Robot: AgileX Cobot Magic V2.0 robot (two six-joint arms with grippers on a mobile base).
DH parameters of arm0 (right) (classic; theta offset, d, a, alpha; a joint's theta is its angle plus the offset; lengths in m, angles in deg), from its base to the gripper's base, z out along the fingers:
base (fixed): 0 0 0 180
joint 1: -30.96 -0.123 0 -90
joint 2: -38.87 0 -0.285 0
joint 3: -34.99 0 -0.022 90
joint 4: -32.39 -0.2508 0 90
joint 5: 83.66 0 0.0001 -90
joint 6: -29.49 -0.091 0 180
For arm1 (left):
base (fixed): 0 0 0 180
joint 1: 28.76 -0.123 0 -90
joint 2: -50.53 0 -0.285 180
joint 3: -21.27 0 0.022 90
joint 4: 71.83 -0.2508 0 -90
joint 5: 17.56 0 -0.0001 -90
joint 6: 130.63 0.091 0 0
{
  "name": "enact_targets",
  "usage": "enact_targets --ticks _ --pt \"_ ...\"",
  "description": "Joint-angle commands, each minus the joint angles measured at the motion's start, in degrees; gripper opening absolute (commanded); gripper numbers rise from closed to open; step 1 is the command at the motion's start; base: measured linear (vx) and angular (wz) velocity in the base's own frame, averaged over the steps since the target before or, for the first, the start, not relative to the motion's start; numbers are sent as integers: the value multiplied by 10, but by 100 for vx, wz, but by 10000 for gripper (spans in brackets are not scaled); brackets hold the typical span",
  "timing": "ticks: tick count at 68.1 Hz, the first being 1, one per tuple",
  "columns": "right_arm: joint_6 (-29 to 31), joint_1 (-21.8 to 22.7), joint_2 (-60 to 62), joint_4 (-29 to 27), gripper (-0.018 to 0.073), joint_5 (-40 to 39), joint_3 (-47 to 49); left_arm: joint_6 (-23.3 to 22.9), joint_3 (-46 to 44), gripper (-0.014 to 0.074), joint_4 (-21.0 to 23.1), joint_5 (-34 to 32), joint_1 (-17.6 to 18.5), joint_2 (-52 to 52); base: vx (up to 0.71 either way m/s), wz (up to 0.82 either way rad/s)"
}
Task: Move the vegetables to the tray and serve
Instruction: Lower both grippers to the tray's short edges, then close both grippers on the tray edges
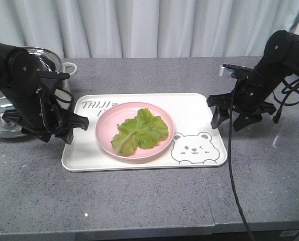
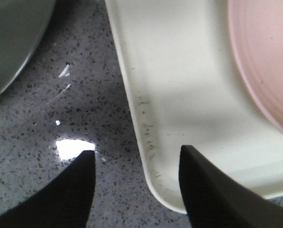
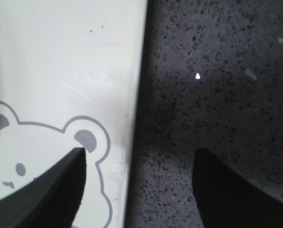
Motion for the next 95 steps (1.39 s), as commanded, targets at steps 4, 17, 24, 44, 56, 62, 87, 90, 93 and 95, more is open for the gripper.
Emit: enact_targets --ticks 4,17,24,44,56,62,87,90,93,95 --pt "13 1 17 -23 461 28 11 -6 -9 376 5 -24 0 14 0 0" --pt "15 1 5 -25 453 28 11 -6 -9 376 6 -26 0 -7 0 0" --pt "18 1 2 -25 448 28 11 -6 -9 376 6 -31 0 -14 0 0" --pt "19 1 1 -25 444 28 11 -5 -9 376 23 -40 0 -40 0 0" --pt "19 1 1 -25 444 28 11 0 -7 376 48 -40 0 -53 0 0" --pt "19 1 1 -25 438 28 11 0 2 374 52 -44 0 -55 0 0" --pt "22 1 1 -27 90 28 11 25 40 98 68 -48 0 -53 0 0" --pt "23 1 1 -27 35 28 11 34 39 57 78 -49 0 -52 0 0" --pt "24 1 1 -29 -7 28 11 45 39 11 88 -51 0 -50 0 0" --pt "24 1 1 -29 -16 28 11 50 39 -9 97 -51 0 -50 0 0"
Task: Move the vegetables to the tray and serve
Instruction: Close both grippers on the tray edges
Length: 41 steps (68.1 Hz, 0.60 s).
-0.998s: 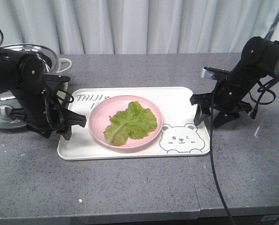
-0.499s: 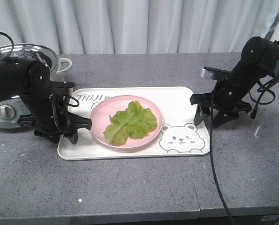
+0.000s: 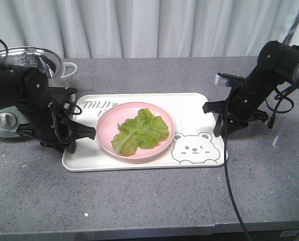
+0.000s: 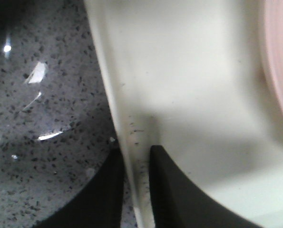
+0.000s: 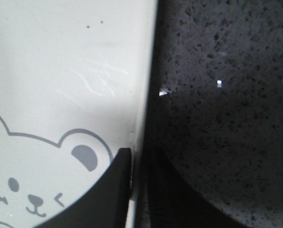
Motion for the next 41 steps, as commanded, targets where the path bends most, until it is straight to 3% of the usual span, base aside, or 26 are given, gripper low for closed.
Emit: enact_targets --ticks 1,13,30,41 --pt "10 1 33 -9 -15 33 11 27 5 -8 50 13 8 8 0 0" --pt "11 1 35 -15 -10 33 11 50 5 -7 84 12 10 14 0 0" --pt "14 2 65 -12 -7 32 11 50 2 -7 93 2 10 34 0 0" --pt "11 2 89 -3 -6 32 11 67 -23 -7 134 4 10 45 0 0"
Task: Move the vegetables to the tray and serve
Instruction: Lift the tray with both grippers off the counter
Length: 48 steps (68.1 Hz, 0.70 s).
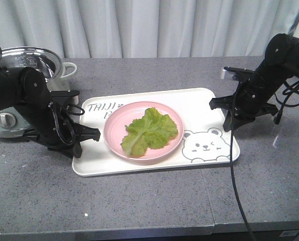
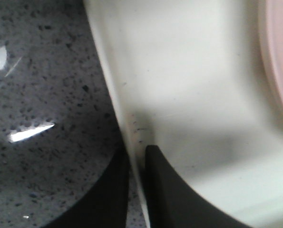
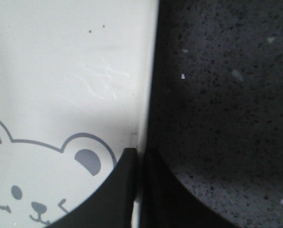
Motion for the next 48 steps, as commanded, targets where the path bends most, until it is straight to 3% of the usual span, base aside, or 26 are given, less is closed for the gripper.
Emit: enact_targets --ticks 1,10,48 --pt "10 -1 55 -36 -6 32 15 32 -31 -7 62 -3 11 34 0 0" --pt "7 -1 72 -37 -6 32 15 53 -59 -7 89 8 11 46 0 0" --pt "1 -1 156 -38 -6 32 15 53 -149 -7 88 64 11 93 0 0"
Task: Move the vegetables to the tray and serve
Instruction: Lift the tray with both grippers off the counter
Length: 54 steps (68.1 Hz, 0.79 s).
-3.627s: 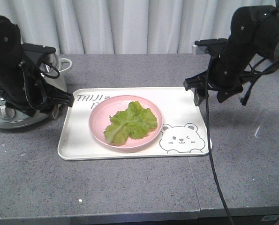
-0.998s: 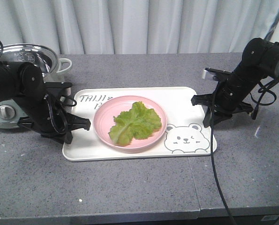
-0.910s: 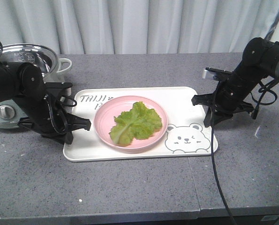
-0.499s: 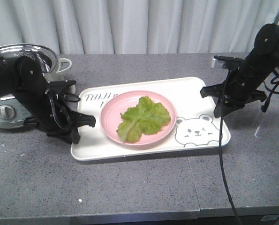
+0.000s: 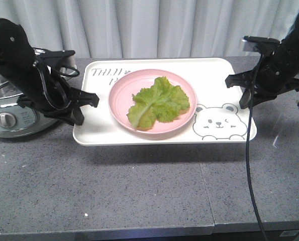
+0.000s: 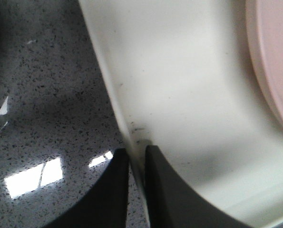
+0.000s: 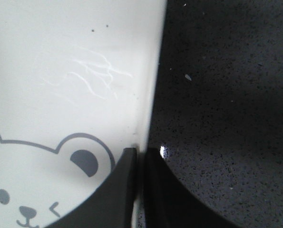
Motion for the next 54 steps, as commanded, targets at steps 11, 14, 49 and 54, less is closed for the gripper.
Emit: enact_targets --ticks 11,14,49,54 --pt "9 -8 63 -69 -6 25 15 18 -26 -7 58 -22 11 51 0 0" --pt "9 -8 65 -67 -6 25 15 18 -26 -7 58 -19 11 53 0 0" --pt "14 -8 69 -67 -6 24 15 18 -25 -6 58 -4 11 53 0 0" --pt "14 -8 69 -67 -6 24 15 18 -25 -6 58 -4 11 53 0 0"
